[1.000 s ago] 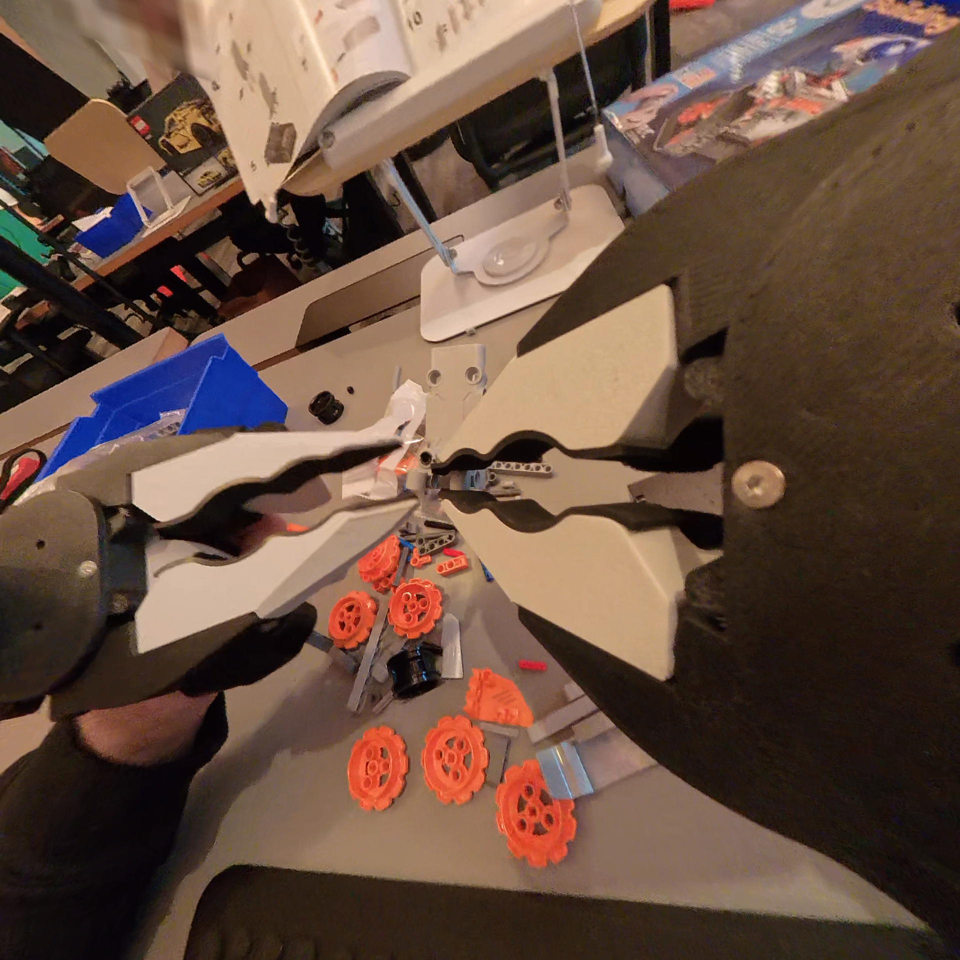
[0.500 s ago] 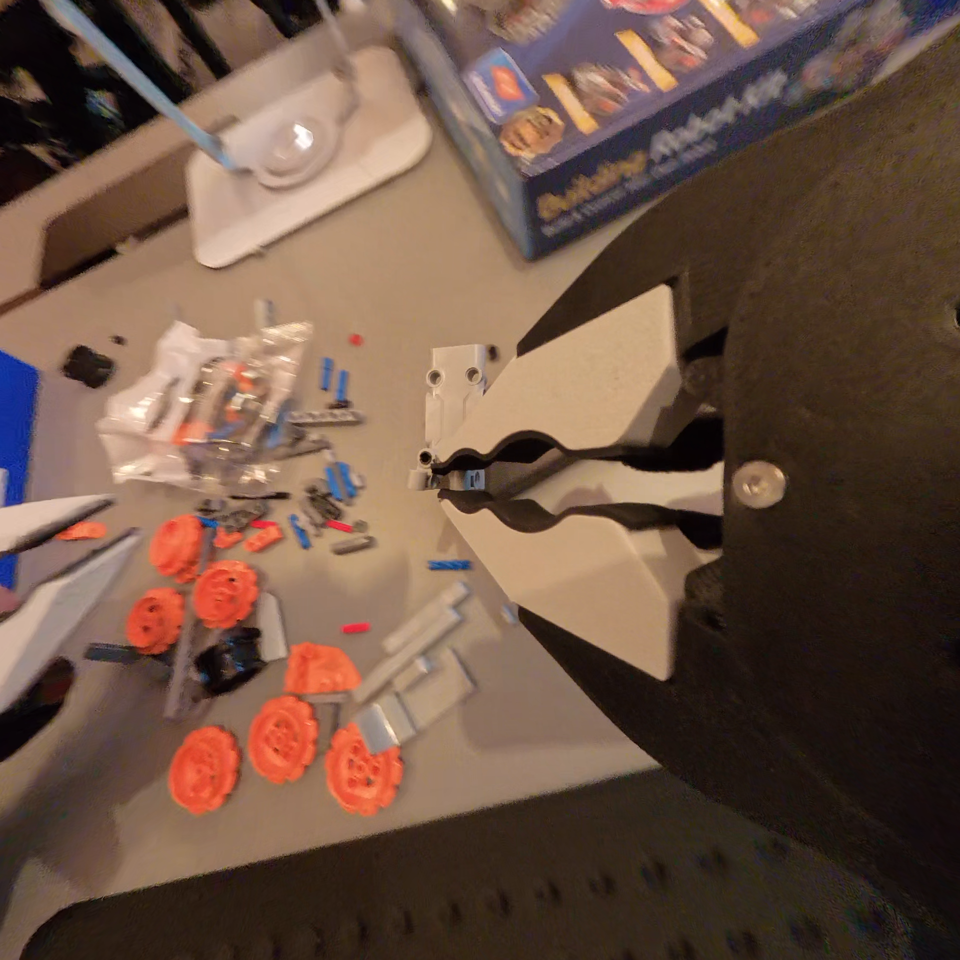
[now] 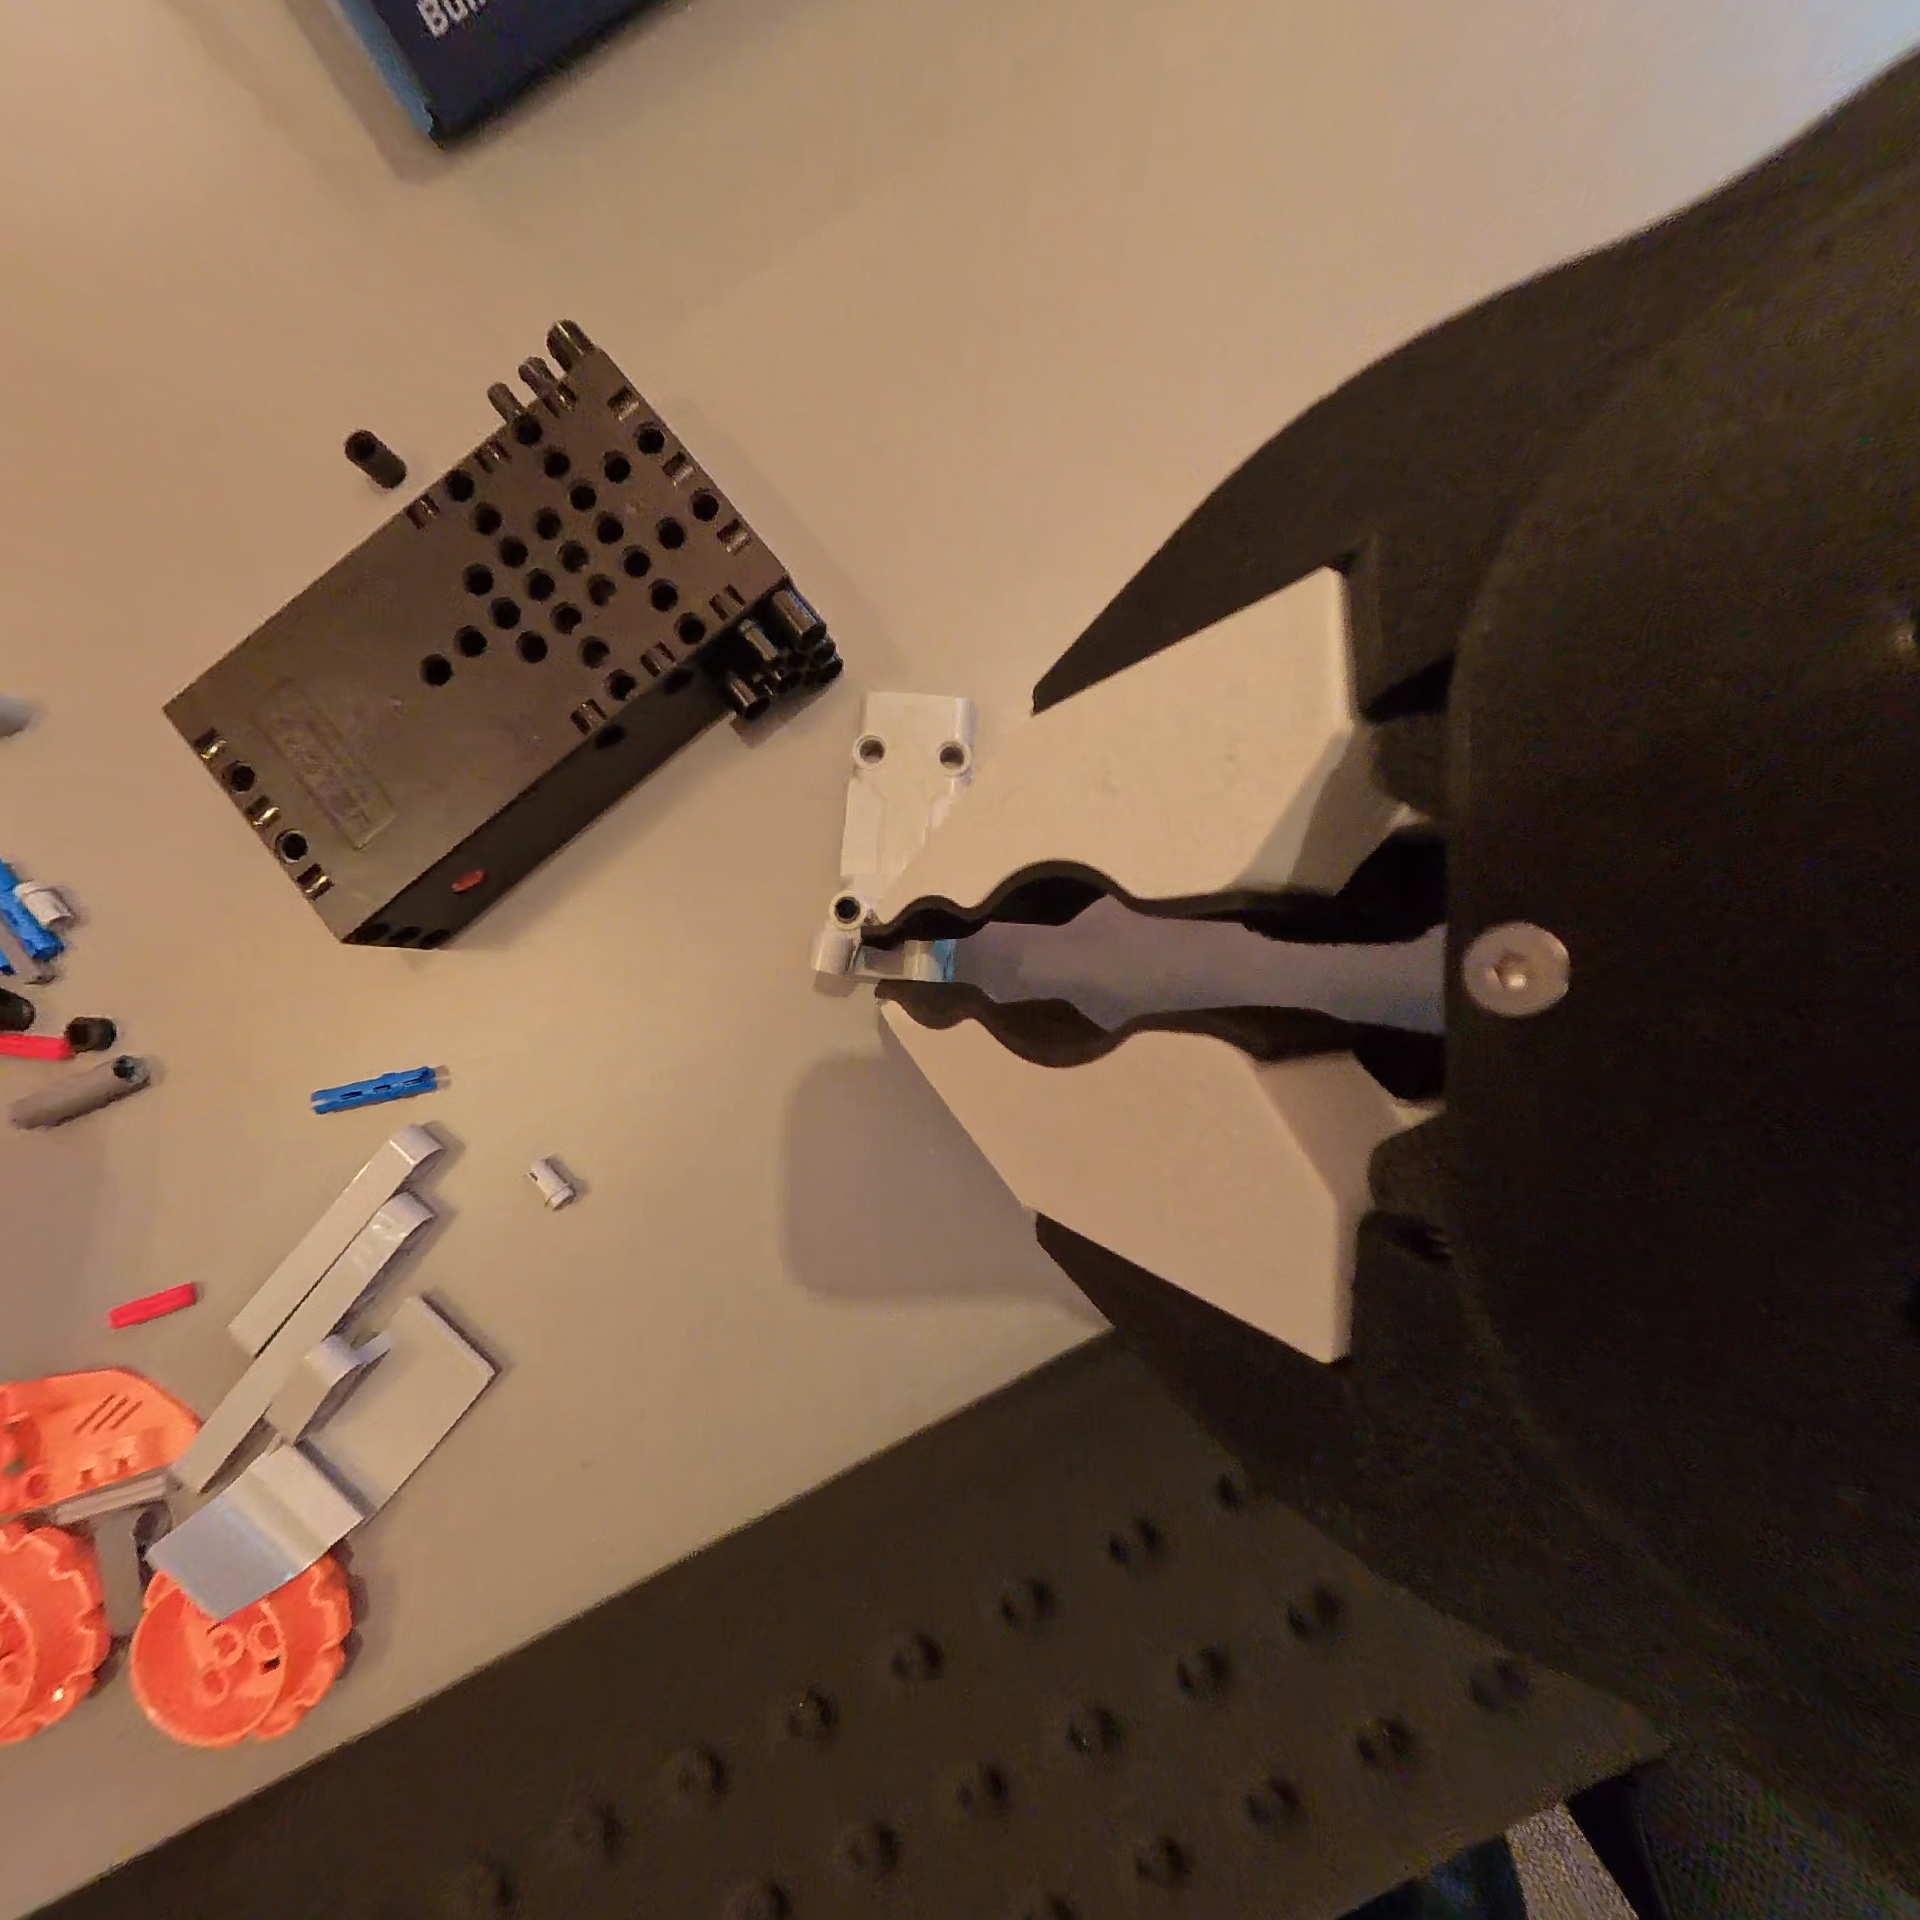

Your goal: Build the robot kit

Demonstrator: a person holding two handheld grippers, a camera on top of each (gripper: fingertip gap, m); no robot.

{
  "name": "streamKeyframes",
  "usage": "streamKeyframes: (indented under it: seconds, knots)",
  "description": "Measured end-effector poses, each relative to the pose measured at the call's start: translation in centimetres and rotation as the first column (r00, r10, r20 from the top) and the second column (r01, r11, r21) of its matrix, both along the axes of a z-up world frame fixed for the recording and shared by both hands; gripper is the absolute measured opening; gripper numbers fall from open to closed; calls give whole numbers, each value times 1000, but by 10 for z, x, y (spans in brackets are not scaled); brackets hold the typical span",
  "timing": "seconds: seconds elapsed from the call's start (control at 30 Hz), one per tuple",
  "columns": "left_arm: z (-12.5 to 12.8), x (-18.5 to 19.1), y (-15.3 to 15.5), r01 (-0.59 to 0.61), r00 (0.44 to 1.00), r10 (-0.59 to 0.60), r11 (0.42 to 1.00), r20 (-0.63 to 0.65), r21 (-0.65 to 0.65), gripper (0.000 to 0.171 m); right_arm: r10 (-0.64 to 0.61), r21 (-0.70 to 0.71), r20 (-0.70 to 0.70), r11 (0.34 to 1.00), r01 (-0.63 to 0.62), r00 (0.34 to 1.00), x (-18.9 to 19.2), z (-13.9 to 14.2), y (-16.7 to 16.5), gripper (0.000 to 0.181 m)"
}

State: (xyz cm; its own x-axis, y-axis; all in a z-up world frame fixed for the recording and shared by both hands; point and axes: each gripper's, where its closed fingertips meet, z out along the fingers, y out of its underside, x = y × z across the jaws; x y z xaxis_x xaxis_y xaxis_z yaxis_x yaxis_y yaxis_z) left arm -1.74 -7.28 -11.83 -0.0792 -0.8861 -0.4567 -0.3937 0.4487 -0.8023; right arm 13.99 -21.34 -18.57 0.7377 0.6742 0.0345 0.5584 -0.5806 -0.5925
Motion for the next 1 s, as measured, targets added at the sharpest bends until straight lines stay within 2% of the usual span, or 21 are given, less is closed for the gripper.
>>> streamKeyframes:
  seconds: [0.1, 0.27, 0.5, 0.67, 0.83, 1.0]
  knots:
    - [-4, 0, 3, -4, 1000, 4, 1000, -12, 0, 10, 0, 15, -6, 1000, 0, 1000, 0, -1, 4, 6]
    - [0, 0, 7, -13, 1000, 12, 1000, -3, -29, 11, -14, 48, -40, 999, 16, 999, -1, 10, 7, 20]
    - [11, -5, 19, -43, 999, 46, 993, 20, -107, 15, -15, 179, -46, 984, 23, 999, -6, 51, 26, 25]
    - [10, -10, 28, -63, 998, 61, 993, -22, -103, 14, 53, 237, -38, 971, -42, 998, -37, 73, 54, 20]
    - [5, -13, 33, -79, 996, 72, 987, -54, -139, 10, 126, 195, -38, 974, -116, 991, -70, 68, 81, 17]
    - [-8, -13, 34, -98, 990, 85, 989, -114, -113, 10, 206, 94, 29, 974, -208, 978, -99, 35, 97, 15]
